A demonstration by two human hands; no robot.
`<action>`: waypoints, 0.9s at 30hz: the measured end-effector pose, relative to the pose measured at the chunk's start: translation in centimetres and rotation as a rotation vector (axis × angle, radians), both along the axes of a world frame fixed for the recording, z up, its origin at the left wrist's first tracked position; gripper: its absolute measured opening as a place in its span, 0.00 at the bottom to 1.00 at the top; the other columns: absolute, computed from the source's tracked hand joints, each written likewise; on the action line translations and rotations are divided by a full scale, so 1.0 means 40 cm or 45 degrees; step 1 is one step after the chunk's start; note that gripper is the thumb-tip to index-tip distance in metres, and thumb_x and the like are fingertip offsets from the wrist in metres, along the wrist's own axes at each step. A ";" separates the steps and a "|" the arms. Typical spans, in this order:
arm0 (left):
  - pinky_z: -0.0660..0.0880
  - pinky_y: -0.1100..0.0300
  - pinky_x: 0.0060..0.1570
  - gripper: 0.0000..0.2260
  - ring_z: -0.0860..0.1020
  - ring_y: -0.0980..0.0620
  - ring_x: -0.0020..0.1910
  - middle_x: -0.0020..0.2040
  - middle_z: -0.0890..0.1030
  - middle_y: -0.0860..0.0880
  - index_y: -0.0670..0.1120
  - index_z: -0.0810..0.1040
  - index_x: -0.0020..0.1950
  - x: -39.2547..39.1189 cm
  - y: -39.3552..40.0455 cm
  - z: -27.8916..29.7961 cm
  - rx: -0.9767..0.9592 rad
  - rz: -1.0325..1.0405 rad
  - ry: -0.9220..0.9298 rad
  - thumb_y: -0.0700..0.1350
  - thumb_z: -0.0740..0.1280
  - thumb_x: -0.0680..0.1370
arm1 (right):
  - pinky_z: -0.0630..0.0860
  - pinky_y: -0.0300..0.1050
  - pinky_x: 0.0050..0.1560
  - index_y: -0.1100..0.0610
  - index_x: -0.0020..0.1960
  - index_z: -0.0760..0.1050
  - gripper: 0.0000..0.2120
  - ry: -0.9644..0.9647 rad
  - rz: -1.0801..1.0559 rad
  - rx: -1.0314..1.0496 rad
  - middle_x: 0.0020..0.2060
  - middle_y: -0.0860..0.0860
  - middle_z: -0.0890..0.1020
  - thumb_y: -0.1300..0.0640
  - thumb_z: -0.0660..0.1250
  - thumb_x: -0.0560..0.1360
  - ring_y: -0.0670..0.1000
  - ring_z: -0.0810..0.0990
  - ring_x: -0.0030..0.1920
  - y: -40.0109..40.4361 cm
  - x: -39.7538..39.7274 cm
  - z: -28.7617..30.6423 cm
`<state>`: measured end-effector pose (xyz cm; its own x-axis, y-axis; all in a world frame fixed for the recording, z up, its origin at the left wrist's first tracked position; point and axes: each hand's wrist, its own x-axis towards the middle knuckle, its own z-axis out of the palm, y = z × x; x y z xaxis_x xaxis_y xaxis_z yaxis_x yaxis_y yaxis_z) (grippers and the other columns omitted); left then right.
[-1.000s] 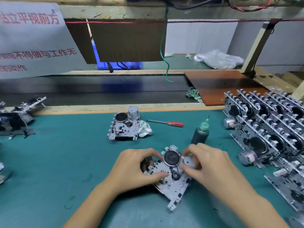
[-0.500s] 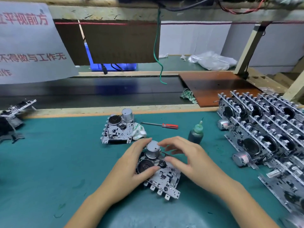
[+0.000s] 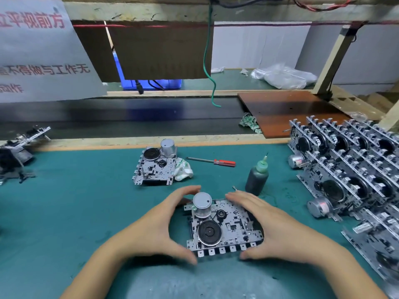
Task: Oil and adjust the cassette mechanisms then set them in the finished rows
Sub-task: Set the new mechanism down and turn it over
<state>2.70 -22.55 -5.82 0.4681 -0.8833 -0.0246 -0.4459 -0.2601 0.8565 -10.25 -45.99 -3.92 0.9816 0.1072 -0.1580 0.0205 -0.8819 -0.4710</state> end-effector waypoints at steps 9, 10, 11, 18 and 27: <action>0.56 0.75 0.65 0.50 0.61 0.65 0.70 0.68 0.60 0.71 0.69 0.47 0.73 -0.017 -0.016 -0.003 -0.016 -0.024 -0.398 0.53 0.78 0.62 | 0.45 0.16 0.58 0.30 0.67 0.48 0.45 -0.078 -0.048 0.144 0.61 0.16 0.46 0.43 0.76 0.63 0.23 0.46 0.66 0.013 -0.013 -0.014; 0.56 0.75 0.65 0.50 0.60 0.65 0.71 0.68 0.59 0.71 0.70 0.46 0.73 -0.018 -0.014 -0.003 -0.014 -0.030 -0.381 0.53 0.78 0.63 | 0.45 0.16 0.59 0.30 0.68 0.49 0.45 -0.086 -0.048 0.148 0.62 0.17 0.47 0.44 0.76 0.63 0.23 0.46 0.66 0.015 -0.013 -0.013; 0.55 0.76 0.65 0.51 0.59 0.66 0.71 0.68 0.57 0.72 0.71 0.45 0.72 -0.021 -0.014 -0.001 -0.004 -0.037 -0.368 0.53 0.78 0.63 | 0.45 0.16 0.59 0.31 0.68 0.50 0.45 -0.091 -0.050 0.152 0.63 0.18 0.47 0.44 0.76 0.63 0.24 0.46 0.67 0.017 -0.014 -0.013; 0.56 0.74 0.67 0.48 0.59 0.67 0.71 0.68 0.58 0.73 0.70 0.48 0.72 -0.031 -0.025 0.008 0.007 -0.031 -0.355 0.50 0.76 0.65 | 0.45 0.18 0.61 0.32 0.70 0.51 0.45 -0.132 -0.056 0.106 0.66 0.23 0.51 0.40 0.75 0.62 0.27 0.48 0.69 0.023 -0.014 -0.016; 0.58 0.71 0.65 0.49 0.60 0.73 0.65 0.65 0.56 0.75 0.73 0.43 0.70 -0.050 -0.049 -0.006 0.085 0.077 -0.556 0.60 0.73 0.59 | 0.47 0.18 0.62 0.29 0.70 0.48 0.46 -0.141 -0.073 0.091 0.67 0.26 0.53 0.38 0.74 0.62 0.30 0.49 0.70 0.025 -0.016 -0.018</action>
